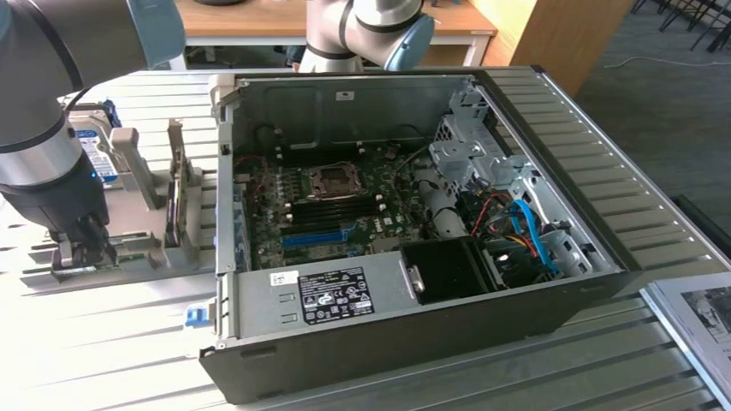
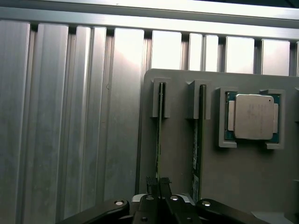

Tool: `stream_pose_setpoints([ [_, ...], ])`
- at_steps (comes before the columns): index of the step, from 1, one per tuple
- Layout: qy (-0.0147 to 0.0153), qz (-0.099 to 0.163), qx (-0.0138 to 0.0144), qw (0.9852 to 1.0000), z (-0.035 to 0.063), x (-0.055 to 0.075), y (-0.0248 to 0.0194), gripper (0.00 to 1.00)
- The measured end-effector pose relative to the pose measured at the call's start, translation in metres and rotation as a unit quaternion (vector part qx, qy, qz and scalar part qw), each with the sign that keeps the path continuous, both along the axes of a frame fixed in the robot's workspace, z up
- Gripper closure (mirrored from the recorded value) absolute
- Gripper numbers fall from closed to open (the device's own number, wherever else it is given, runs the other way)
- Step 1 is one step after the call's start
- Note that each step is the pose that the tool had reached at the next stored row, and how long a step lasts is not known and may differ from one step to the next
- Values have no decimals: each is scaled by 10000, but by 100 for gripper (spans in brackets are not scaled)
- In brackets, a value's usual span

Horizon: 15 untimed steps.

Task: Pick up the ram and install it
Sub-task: 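Pick up the ram and move it above insertion slot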

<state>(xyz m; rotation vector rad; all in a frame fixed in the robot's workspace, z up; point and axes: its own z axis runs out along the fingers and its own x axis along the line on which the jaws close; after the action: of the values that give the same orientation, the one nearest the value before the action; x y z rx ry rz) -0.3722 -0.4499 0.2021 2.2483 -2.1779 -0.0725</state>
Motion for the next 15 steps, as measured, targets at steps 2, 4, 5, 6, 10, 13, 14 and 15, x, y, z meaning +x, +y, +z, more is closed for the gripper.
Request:
stream_pose_setpoints([
  [2, 0, 0, 0, 10000, 7, 0, 0, 88],
  [4, 0, 0, 0, 10000, 16, 0, 0, 88],
  [5, 0, 0, 0, 10000, 20, 0, 0, 88],
  [6, 0, 0, 0, 10000, 24, 0, 0, 88],
  [10, 0, 0, 0, 10000, 46, 1, 0, 88],
  [13, 0, 0, 0, 10000, 63, 1, 0, 88],
  [14, 0, 0, 0, 10000, 68, 1, 0, 88],
  [15, 0, 0, 0, 10000, 74, 1, 0, 88],
])
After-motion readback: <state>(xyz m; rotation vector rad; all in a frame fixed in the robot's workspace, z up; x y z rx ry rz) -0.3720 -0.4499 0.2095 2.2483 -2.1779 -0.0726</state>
